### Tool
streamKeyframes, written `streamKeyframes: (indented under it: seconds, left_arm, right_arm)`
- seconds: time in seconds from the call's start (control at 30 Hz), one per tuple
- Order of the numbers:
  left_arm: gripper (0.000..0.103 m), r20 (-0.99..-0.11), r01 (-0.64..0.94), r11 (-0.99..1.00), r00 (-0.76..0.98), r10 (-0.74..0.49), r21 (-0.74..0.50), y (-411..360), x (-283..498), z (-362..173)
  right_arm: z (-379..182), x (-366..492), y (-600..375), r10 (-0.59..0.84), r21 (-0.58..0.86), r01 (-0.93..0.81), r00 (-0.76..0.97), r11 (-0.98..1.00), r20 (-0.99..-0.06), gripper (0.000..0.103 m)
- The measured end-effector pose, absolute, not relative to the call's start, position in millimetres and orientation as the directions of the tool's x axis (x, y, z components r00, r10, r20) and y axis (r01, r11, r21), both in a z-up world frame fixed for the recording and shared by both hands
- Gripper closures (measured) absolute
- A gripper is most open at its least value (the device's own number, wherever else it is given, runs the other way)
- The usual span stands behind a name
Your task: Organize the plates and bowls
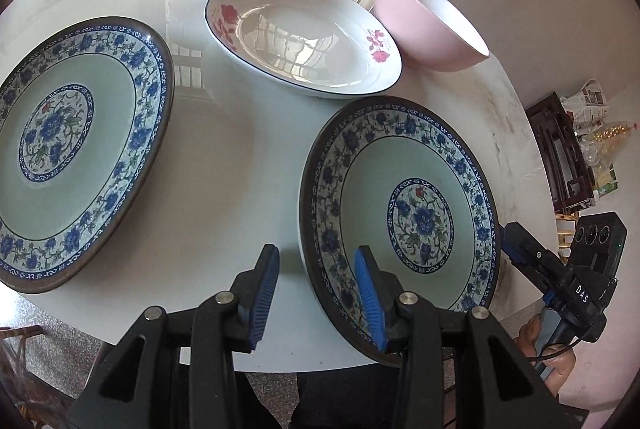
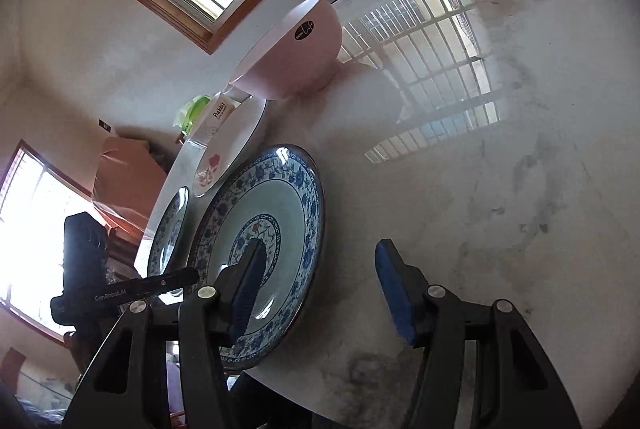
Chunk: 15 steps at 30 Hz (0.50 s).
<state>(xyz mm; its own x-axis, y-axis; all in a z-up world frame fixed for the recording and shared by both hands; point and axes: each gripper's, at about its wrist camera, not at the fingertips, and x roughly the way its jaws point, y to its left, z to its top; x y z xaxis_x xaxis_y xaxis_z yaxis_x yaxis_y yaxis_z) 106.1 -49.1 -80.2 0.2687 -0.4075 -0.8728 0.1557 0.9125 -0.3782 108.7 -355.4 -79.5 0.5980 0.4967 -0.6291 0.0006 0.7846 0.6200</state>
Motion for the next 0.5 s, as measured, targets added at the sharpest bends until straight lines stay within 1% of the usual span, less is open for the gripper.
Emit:
streamKeyframes:
  seconds: [0.17,0.2,0.23,0.27,0.3,0.33,0.37,0.4,0.43,0.5]
  left_arm:
    - [0.063,-0.881,0.173,0.927,0.293,-0.371,-0.333,-58.4,105.2,-80.1]
    - [0.063,-0.884,0.181,0.929,0.295,-0.363,-0.322,-61.6,104.9,-80.1]
    - [0.065,-0.883,0.186,0.929,0.297,-0.364,-0.321,-64.1,104.5,-80.5]
    - [0.068,-0.882,0.188,0.928,0.297,-0.366,-0.322,-65.7,103.9,-81.1]
    - [0.075,-0.888,0.179,0.939,0.315,-0.337,-0.293,-66.6,102.9,-80.4]
    - [0.077,-0.89,0.17,0.946,0.327,-0.319,-0.276,-68.1,102.7,-80.2]
    - [0.077,-0.888,0.163,0.944,0.326,-0.325,-0.286,-66.6,102.7,-80.4]
    - [0.079,-0.885,0.157,0.942,0.326,-0.333,-0.297,-65.3,103.0,-80.8]
    - [0.079,-0.883,0.157,0.94,0.326,-0.339,-0.303,-64.2,102.9,-80.9]
    - [0.079,-0.883,0.17,0.941,0.33,-0.333,-0.292,-65.4,101.7,-80.6]
  right_arm:
    - [-81.7,119.0,-348.8,0.536,0.635,-0.036,0.572,0.772,-0.62,0.049]
    - [-82.7,120.7,-347.2,0.548,0.641,-0.042,0.564,0.766,-0.618,0.052]
    - [-83.9,121.9,-345.3,0.557,0.644,-0.048,0.554,0.763,-0.618,0.058]
    - [-85.2,122.5,-342.5,0.561,0.641,-0.054,0.545,0.766,-0.623,0.062]
    - [-86.6,123.4,-339.6,0.563,0.636,-0.059,0.536,0.769,-0.63,0.069]
    - [-87.6,122.6,-337.7,0.556,0.627,-0.06,0.533,0.776,-0.637,0.075]
    - [-87.3,122.5,-335.5,0.541,0.609,-0.06,0.534,0.791,-0.65,0.079]
    - [-86.9,122.3,-334.3,0.523,0.59,-0.057,0.537,0.805,-0.662,0.086]
    - [-87.2,122.0,-334.6,0.511,0.578,-0.051,0.538,0.814,-0.671,0.089]
    - [-88.4,120.3,-337.6,0.518,0.588,-0.052,0.541,0.807,-0.663,0.089]
